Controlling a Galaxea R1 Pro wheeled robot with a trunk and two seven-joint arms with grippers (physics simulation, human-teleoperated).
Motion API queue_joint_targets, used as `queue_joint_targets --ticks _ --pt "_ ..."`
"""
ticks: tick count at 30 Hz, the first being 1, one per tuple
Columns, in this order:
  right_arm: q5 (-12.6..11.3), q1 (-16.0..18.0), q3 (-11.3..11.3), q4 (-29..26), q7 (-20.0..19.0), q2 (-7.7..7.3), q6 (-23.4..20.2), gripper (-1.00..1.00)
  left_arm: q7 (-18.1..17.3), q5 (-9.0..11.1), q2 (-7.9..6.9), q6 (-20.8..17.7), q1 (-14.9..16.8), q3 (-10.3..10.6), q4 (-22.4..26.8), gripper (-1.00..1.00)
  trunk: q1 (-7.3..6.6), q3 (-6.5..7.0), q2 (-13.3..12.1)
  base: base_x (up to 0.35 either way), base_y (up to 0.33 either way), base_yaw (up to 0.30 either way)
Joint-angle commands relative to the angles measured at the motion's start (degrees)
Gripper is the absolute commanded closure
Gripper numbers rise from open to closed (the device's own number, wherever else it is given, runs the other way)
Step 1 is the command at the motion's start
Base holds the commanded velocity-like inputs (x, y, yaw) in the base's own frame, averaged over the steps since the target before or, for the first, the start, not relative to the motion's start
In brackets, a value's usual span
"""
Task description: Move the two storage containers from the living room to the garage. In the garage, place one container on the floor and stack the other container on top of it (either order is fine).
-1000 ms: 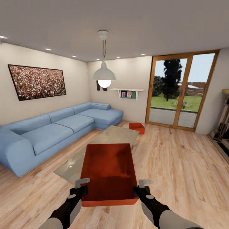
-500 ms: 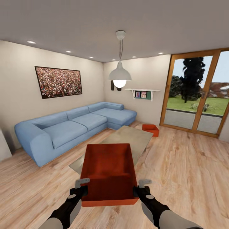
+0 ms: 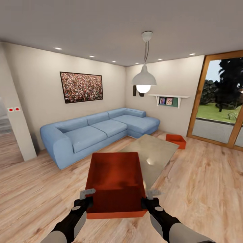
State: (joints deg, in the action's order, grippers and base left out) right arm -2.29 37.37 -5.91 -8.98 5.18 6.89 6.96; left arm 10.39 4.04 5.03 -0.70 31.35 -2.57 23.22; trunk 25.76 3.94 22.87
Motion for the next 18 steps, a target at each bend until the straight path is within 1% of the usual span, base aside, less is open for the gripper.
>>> queue_joint_targets --ticks 1,18 --pt "-0.5 0.0 -0.1 0.3 0.6 -0.03 0.2 1.00 0.2 -0.1 0.07 -0.1 0.0 -0.4 0.9 1.00 0.02 -0.03 0.0 0.000 0.000 0.300" --pt "-0.5 0.0 -0.1 0.3 0.6 -0.03 0.2 1.00 0.2 -0.1 0.07 0.3 0.0 -0.4 0.9 1.00 0.02 -0.03 0.0 0.000 0.000 0.300"
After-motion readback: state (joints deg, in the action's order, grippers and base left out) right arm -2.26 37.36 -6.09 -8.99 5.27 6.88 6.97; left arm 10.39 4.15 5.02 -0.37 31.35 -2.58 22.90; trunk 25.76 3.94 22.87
